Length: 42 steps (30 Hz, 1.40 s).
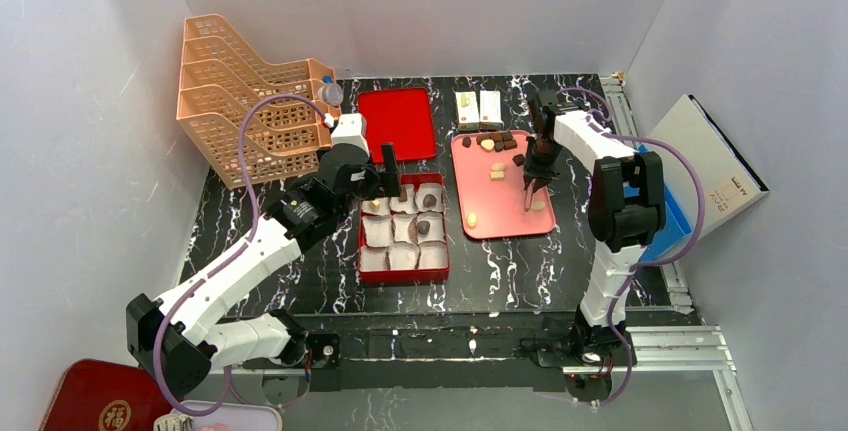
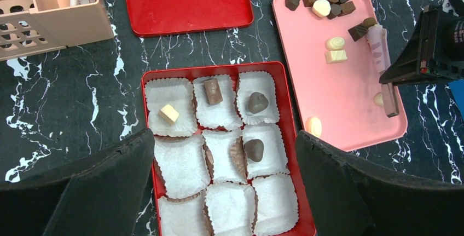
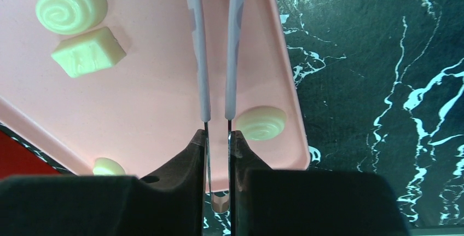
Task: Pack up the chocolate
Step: Pick up the fake chocolate from the plate, then place the fake chocolate in the packing box.
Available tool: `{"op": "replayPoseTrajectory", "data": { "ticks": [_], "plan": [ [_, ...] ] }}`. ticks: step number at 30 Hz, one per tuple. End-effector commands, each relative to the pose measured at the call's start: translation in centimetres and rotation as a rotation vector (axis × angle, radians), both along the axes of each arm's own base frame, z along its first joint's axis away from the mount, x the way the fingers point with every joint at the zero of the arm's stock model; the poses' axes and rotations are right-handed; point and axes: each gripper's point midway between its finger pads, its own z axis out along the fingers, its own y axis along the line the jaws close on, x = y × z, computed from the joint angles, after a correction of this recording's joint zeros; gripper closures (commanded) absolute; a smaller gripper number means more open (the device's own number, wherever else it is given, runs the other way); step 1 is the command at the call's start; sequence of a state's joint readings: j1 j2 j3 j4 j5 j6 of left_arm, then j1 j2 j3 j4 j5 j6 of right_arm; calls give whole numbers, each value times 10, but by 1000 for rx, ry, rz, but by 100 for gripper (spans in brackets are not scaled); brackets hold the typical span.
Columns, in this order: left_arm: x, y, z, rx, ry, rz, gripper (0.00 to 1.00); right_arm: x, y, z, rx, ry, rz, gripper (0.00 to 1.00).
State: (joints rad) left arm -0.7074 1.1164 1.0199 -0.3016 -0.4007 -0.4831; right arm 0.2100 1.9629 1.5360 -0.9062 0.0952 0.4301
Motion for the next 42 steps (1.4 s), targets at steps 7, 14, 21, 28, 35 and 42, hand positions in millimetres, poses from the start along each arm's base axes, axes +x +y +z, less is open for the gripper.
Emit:
{"op": "replayPoseTrajectory", "data": {
  "ticks": [7, 14, 21, 28, 35, 42],
  "plan": [
    [-3, 5, 4, -32, -5, 11, 2, 6, -4, 16, 6, -48, 4, 99],
    [-11, 9, 6, -55, 2, 14, 2, -6, -1, 51, 15, -125, 44, 99],
    [-20, 15, 3, -73, 18, 30, 2, -44, 39, 94, 82, -167, 190, 99],
    [-30, 23, 1, -87, 29, 48, 2, -101, 97, 129, 205, -171, 349, 99],
    [-37, 27, 1, -106, 41, 57, 2, -152, 146, 146, 253, -142, 475, 99],
    [-38, 28, 7, -115, 37, 58, 2, -189, 183, 132, 247, -83, 580, 99]
  ]
}}
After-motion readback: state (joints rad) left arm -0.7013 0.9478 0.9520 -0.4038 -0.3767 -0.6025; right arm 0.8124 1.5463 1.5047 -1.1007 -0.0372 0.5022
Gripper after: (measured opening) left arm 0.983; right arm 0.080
